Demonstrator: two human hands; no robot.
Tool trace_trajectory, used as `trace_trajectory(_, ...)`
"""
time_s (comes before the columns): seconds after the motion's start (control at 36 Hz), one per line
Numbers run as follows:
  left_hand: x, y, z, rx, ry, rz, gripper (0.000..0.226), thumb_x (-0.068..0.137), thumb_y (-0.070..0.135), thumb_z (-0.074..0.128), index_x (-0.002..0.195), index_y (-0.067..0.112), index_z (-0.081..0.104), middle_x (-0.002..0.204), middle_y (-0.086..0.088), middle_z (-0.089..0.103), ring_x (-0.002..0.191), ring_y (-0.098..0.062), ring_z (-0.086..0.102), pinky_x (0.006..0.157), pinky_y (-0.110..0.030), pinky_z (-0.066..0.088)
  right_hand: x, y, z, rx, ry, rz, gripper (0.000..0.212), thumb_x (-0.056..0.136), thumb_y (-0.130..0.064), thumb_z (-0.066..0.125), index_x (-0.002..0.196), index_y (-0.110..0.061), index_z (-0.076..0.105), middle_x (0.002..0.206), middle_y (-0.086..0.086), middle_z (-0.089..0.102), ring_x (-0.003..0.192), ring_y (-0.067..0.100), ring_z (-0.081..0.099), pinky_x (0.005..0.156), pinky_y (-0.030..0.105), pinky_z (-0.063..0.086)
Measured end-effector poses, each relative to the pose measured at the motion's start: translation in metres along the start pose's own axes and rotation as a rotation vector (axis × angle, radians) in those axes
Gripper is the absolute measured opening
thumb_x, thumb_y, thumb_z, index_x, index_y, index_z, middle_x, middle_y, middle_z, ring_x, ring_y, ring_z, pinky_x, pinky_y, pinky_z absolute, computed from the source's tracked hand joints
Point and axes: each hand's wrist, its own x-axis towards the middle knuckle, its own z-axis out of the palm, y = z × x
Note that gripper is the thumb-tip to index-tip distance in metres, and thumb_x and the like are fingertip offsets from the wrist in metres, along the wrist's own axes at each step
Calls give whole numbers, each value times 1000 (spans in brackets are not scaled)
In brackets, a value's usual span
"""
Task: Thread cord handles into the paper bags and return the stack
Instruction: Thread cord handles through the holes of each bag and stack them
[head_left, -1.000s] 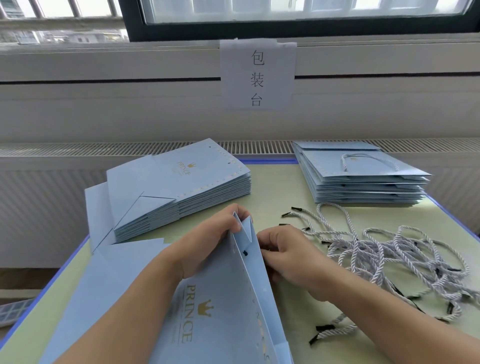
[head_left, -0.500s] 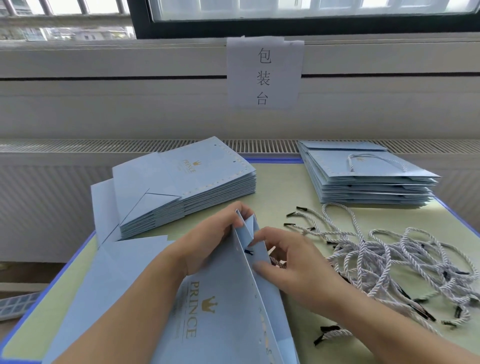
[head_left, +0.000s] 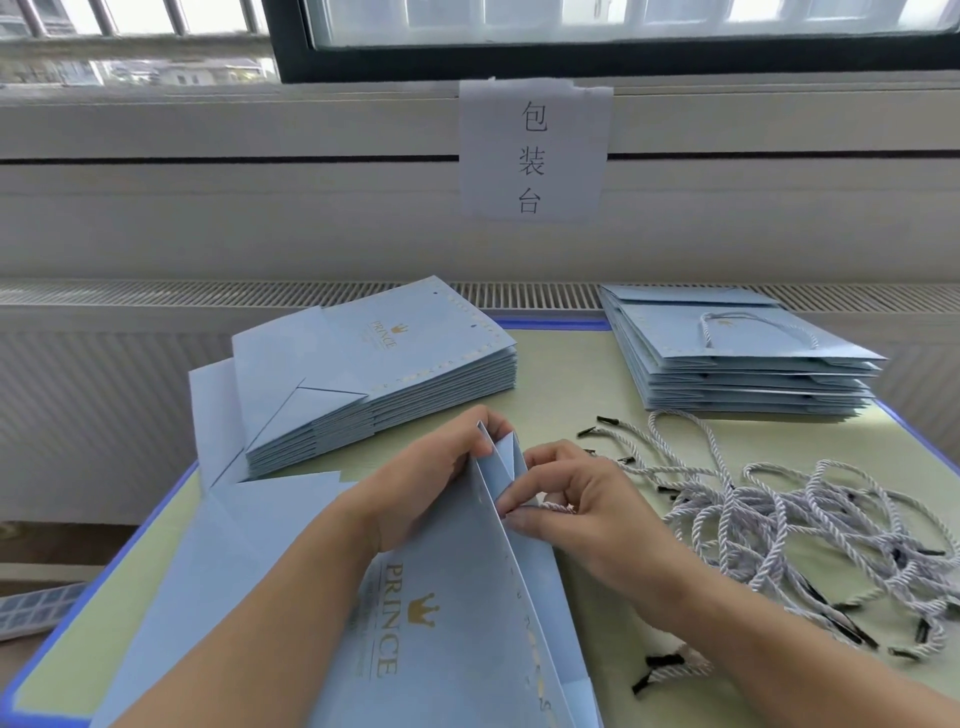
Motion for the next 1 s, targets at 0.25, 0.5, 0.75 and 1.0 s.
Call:
trace_trajectory(0.25,0,1,1,-18,19,-15,26,69,24,47,89,12,56,82,-15,56,73,-26,53,71,-35,43,0,-4,-26,-128,-87,79,11,90,-12,58,95,-21,55,86,-2,63,64,12,42,56,22,36)
trace_trajectory(0.5,-1,2,2,13,46,-16,24,67,25,46,86,15,56,81,-13,51,76,-26,48,72,-36,40,10,0,-45,-342,-139,95,6,90,-13,62,85,-16,64,45,-14,42,45,3,35,49,18,31)
trace_trajectory(0.75,-2,2,2,-2,37,-34,17,66,24,46,77,19,58,76,-10,54,68,-24,50,67,-34,42,16,-4,-101,498,-154,192,38,58,-19,87,89,-9,67,52,-5,47,39,3,34,35,13,26)
trace_trajectory(1.0,-2,4,4,24,39,-35,23,66,25,45,85,15,53,76,-9,53,66,-22,52,66,-32,43,24,5,-140,1078,27,-36,32,52,-17,86,80,-19,70,60,-9,50,45,0,42,41,10,37)
